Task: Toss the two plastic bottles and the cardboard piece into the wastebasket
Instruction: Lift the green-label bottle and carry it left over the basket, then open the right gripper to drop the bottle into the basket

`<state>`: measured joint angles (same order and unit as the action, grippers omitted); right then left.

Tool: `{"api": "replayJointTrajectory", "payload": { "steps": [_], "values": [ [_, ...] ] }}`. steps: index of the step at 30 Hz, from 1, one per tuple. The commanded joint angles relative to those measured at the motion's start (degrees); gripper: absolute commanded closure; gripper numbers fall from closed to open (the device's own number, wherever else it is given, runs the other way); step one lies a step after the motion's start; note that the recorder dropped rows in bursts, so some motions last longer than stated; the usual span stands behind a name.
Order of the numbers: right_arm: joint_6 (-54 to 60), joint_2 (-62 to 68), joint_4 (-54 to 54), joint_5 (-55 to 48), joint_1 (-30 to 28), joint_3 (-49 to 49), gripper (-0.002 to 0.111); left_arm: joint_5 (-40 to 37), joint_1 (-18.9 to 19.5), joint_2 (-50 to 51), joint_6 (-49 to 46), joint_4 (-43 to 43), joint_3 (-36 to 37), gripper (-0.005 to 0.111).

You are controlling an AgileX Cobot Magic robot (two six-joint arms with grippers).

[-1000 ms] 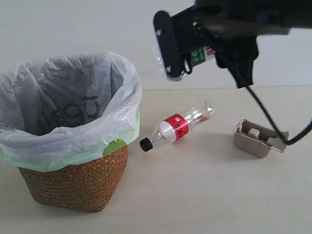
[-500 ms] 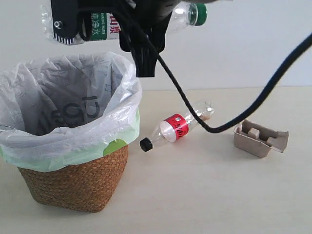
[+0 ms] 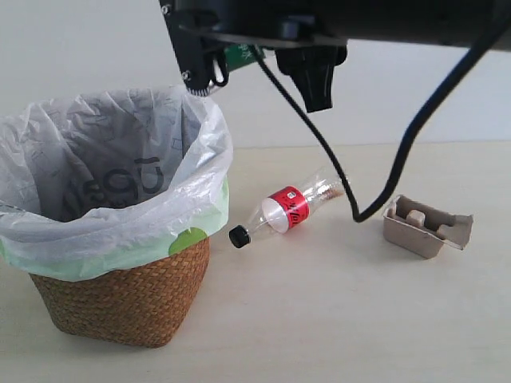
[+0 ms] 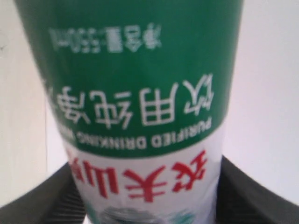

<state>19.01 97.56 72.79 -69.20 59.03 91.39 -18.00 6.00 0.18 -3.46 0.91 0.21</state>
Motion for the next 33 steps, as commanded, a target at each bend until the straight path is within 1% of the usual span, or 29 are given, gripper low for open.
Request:
{"api": "replayJointTrajectory", "payload": {
  "steps": [1, 4, 6, 9, 11, 13, 15, 19, 20, 21, 24, 26, 28, 29, 30, 31, 32, 33],
  "values": [
    [-3.5, -3.03, -3.07, -0.76, -2.77, -0.05, 0.108, 0.36, 0.14, -0.18, 0.5, 0.12, -0.21, -0.001],
    [-3.56, -4.59, -11.74, -0.76, -7.17, -0.05, 0.108, 0.36, 0.14, -0.18, 0.5, 0.12, -0.21, -0.001],
    [-1.15, -5.46, -17.16, -0.76, -10.06, -0.05, 0.108, 0.36, 0.14, -0.18, 0.5, 0.12, -0.21, -0.001],
    [0.53, -6.81, -19.73, -0.76, -12.82, -0.05, 0.108, 0.36, 0.14, -0.18, 0.5, 0.12, -0.21, -0.001],
    [0.75, -7.29, -18.7, -0.76, -12.79, -0.05, 0.108, 0.36, 0.14, -0.18, 0.5, 0.12, -0.21, -0.001],
    [0.75, -7.43, -20.62, -0.76, -12.1, -0.05, 0.108, 0.36, 0.14, -0.18, 0.5, 0.12, -0.21, -0.001],
    [2.3, -7.06, -28.56, -0.76, -11.09, -0.05, 0.108, 0.36, 0.14, -0.18, 0.5, 0.12, -0.21, -0.001],
    [10.65, -5.21, -45.83, -0.76, -11.04, -0.05, 0.108, 0.36, 0.14, -0.18, 0.5, 0.12, -0.21, -0.001],
    [11.76, -5.06, -47.99, -0.54, -10.64, -0.05, 0.108, 0.36, 0.14, -0.18, 0.5, 0.12, -0.21, -0.001],
    [11.64, -5.06, -49.24, 1.92, -10.04, 0.09, 0.108, 0.36, 0.14, -0.18, 0.5, 0.12, -0.21, -0.001],
    [9.94, -5.81, -53.52, 14.96, -6.96, 0.66, 0.108, 0.36, 0.14, -0.18, 0.5, 0.12, -0.21, -0.001],
    [8.96, -6.57, -58.68, 28.81, -5.24, 0.92, 0.108, 0.36, 0.14, -0.18, 0.5, 0.12, -0.21, -0.001],
    [8.36, -6.32, -63.87, 40.39, -4.7, 0.92, 0.107, 0.36, 0.14, -0.18, 0.5, 0.12, -0.21, -0.001],
    [8.36, -5.8, -65.43, 44.91, -4.54, 0.92, 0.102, 0.36, 0.14, -0.18, 0.5, 0.12, -0.21, -0.001],
    [8.36, -5.09, -66.83, 47.69, -4.54, 0.92, 0.094, 0.36, 0.14, -0.18, 0.5, 0.12, -0.21, -0.001],
    [8.27, -4.39, -68.02, 48.82, -4.54, 0.92, 0.081, 0.36, 0.14, -0.18, 0.5, 0.12, -0.21, -0.001],
    [7.95, -3.66, -68.03, 48.94, -4.54, 0.92, 0.064, 0.36, 0.14, -0.18, 0.5, 0.12, -0.21, -0.001],
    [7.33, -3.02, -68.03, 49.1, -4.54, 0.92, 0.043, 0.36, 0.14, -0.18, 0.5, 0.12, -0.21, -0.001]
  ]
}}
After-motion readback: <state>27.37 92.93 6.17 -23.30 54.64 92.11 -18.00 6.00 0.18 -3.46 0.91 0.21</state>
